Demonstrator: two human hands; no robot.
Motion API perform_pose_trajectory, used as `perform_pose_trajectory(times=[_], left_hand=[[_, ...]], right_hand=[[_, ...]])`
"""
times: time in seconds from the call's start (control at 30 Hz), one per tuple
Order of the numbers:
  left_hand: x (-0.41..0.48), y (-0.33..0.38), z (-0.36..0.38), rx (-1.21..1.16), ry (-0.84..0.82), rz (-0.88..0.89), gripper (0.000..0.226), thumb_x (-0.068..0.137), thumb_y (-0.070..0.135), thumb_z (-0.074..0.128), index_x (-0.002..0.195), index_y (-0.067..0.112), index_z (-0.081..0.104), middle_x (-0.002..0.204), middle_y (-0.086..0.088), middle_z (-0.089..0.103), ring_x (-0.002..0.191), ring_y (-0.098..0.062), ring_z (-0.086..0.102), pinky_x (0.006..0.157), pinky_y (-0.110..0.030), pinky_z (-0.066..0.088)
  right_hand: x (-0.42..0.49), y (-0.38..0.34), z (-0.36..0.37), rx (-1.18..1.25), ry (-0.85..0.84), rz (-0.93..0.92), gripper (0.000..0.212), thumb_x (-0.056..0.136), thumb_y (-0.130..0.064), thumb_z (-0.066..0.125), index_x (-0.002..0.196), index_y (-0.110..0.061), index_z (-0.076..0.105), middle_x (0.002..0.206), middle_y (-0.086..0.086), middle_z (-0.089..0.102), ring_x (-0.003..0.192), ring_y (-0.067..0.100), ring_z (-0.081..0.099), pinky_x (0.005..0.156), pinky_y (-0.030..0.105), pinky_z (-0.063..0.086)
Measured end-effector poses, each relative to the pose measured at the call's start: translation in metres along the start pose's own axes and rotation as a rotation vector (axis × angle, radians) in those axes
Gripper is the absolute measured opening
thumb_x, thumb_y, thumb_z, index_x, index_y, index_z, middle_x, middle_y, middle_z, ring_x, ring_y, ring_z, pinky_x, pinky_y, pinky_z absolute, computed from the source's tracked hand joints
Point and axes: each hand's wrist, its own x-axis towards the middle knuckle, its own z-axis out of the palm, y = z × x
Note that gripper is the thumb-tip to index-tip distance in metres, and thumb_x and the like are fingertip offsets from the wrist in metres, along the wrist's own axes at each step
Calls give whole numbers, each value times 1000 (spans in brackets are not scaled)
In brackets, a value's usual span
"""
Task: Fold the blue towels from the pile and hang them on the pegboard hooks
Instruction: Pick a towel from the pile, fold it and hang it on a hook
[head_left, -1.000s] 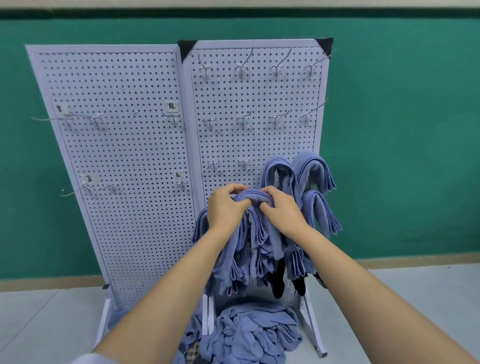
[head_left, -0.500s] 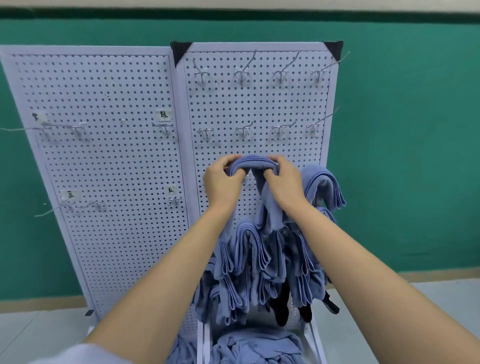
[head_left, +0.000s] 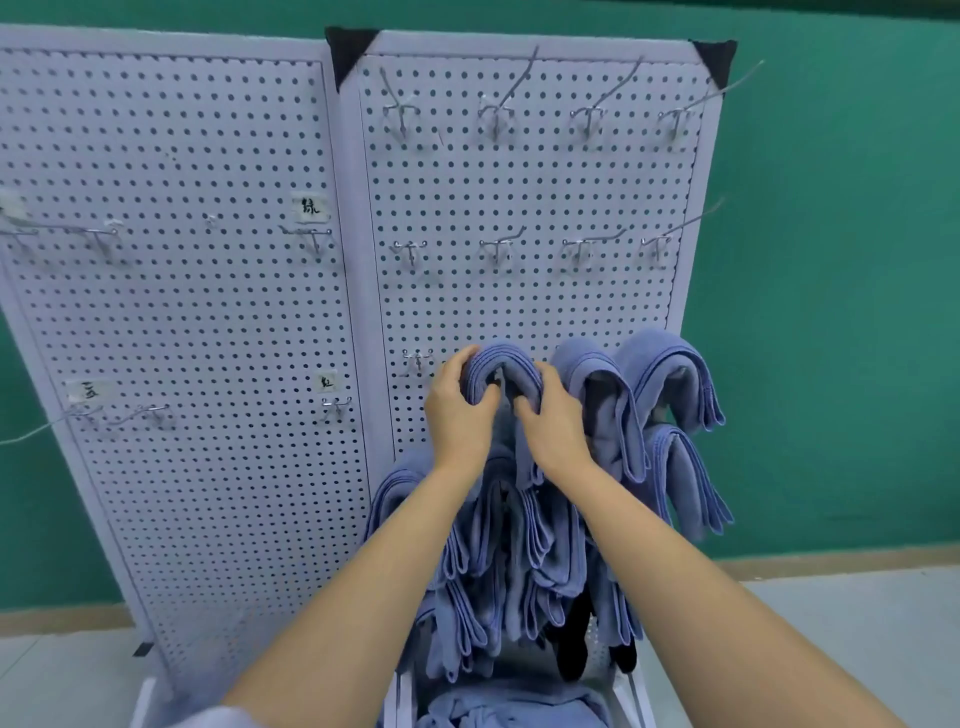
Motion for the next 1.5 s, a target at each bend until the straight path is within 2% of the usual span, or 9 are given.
perform_pose_trajectory(times=[0.07, 0.17, 0.23, 0.37, 0.5, 0.67, 0.77, 1.1, 1.5], left_hand=[[-10, -14, -1, 77, 15, -3, 53, 83, 7, 68, 132, 18, 51, 127, 4, 54, 116, -10, 48, 99, -24, 41], [-28, -33, -5, 208, 41, -42, 59, 80, 6, 68, 135, 14, 47, 133, 0, 47, 124, -17, 37, 103, -26, 33], [-38, -40, -7, 307, 53, -36, 63, 81, 3, 66, 139, 15, 44, 137, -3, 42, 126, -20, 34, 103, -25, 29], [-39, -49, -6, 342, 40, -40, 61, 89, -2, 56, 145, 17, 38, 138, -4, 40, 126, -20, 35, 99, -22, 30], [-33, -51, -4, 258, -129, -123, 46, 96, 6, 49, 141, 15, 43, 127, -7, 56, 116, -24, 53, 99, -35, 45], [-45, -36, -18, 205, -216, -200, 61, 93, 22, 61, 147, 16, 33, 142, 3, 47, 127, -14, 46, 109, -32, 37], [-65, -20, -34, 217, -229, -254, 64, 92, 25, 63, 147, 14, 33, 148, -2, 41, 136, -20, 39, 111, -33, 33], [-169, 11, -95, 318, -232, -318, 28, 94, 15, 58, 123, 12, 57, 120, -4, 59, 94, -15, 55, 89, -31, 48], [-312, -93, -109, 446, -518, -623, 18, 93, 8, 59, 110, 5, 64, 117, -12, 64, 109, -26, 57, 96, -35, 45]], right_hand=[[-10, 9, 4, 7, 40, -11, 45, 90, -10, 61, 131, -12, 42, 109, -2, 56, 95, 12, 55, 71, 9, 43], [-25, 30, 11, -371, 107, -87, 49, 82, -20, 71, 123, -8, 48, 129, 6, 46, 121, 23, 43, 90, 30, 46], [-34, 39, 9, -594, 167, -123, 40, 83, -20, 69, 118, -7, 53, 128, 9, 44, 118, 27, 40, 86, 38, 49], [-33, 43, 2, -553, 201, -50, 32, 94, -9, 51, 126, -9, 48, 122, 10, 50, 110, 28, 48, 74, 35, 43], [-25, 49, -4, -478, -15, -53, 3, 95, -8, 49, 96, -9, 46, 91, 8, 54, 83, 27, 55, 66, 34, 43], [-38, 38, -24, -434, -142, 4, 39, 95, -22, 58, 130, -11, 46, 109, 11, 63, 88, 26, 61, 73, 36, 51], [-59, 28, -36, -432, -219, 27, 55, 94, -28, 60, 142, -12, 38, 130, 12, 56, 110, 26, 57, 88, 36, 49], [-179, 19, -70, -459, -397, 19, 35, 96, -24, 57, 128, -10, 55, 122, 8, 60, 108, 25, 57, 94, 38, 47], [-286, 122, -36, -527, -618, 247, 27, 94, -23, 59, 118, -12, 60, 112, 7, 64, 101, 23, 59, 87, 36, 49]])
